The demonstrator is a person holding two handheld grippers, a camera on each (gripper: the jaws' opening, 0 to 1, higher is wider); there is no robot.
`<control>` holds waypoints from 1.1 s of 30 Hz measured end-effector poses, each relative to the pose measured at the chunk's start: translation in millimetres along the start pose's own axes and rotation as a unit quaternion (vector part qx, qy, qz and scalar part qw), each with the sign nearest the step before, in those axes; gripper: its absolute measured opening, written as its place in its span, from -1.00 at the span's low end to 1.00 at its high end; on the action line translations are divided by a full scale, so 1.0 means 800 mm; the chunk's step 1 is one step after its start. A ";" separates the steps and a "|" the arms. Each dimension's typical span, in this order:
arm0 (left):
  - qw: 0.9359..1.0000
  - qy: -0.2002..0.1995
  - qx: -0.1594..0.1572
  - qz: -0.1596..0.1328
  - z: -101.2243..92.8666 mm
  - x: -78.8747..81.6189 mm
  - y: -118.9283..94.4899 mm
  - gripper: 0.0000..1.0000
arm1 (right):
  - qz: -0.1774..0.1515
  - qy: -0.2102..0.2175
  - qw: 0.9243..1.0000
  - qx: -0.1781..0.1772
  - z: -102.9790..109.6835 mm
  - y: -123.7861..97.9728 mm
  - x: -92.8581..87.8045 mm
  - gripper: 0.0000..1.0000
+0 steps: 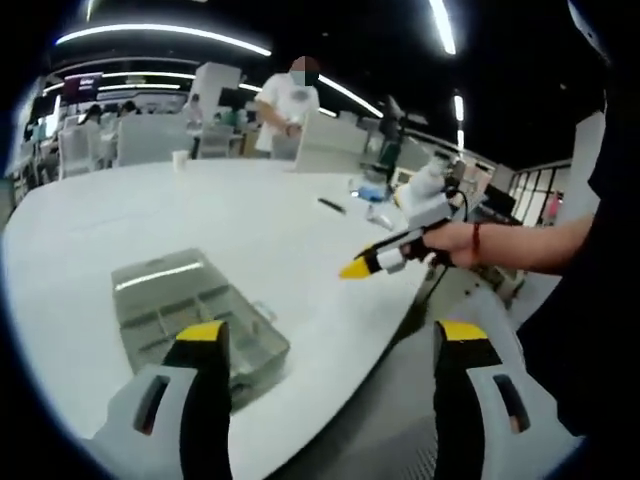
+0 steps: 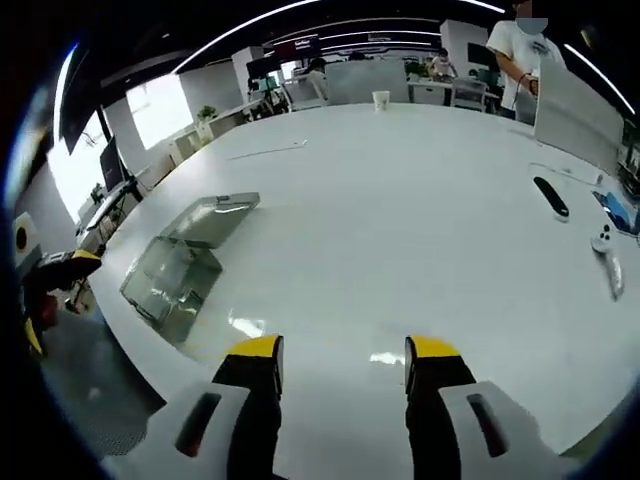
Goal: Insert the divider into the dual guide fixture by aligning both edges with the guide slots and pushing it downward to the bottom, including one-sided entry, uneven engagement, binding, and posture correction.
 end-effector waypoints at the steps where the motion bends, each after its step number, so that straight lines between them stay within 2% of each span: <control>1: 1.000 -0.001 0.000 0.000 -0.001 -0.001 0.001 0.63 | 0.001 0.003 1.000 0.001 0.000 0.000 0.001 -0.10; 8: 1.000 -0.005 0.007 0.002 0.000 -0.002 0.006 0.63 | 0.007 0.006 1.000 -0.008 -0.014 0.006 0.001 -0.10; 14: 1.000 -0.006 0.010 0.002 0.004 0.000 0.009 0.62 | 0.031 -0.003 0.999 -0.028 -0.027 0.013 -0.003 -0.12; 15: 1.000 -0.008 0.011 0.001 0.005 0.000 0.010 0.62 | 0.036 -0.024 0.998 -0.039 -0.031 0.015 -0.003 -0.12; 23: 1.000 -0.008 0.009 0.000 0.010 0.003 0.016 0.61 | 0.056 -0.029 0.997 -0.038 -0.042 0.030 -0.010 -0.14; 28: 1.000 -0.005 0.015 0.002 0.009 0.004 0.015 0.61 | 0.077 -0.041 0.995 -0.049 -0.035 0.031 -0.012 -0.16; 33: 1.000 -0.006 0.011 0.009 0.007 0.000 0.017 0.61 | 0.091 -0.050 0.993 -0.057 -0.043 0.037 -0.011 -0.20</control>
Point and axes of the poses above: the point that each gripper's makers call its tool centre point, and the gripper's own axes: y roughly forward along the fingers, z roughly to its left, x roughly out of its top, the point moved 10 cm from there along -y, roughly backward along the fingers, and after that the axes turned 3 degrees about -y, right-handed, at the moved point
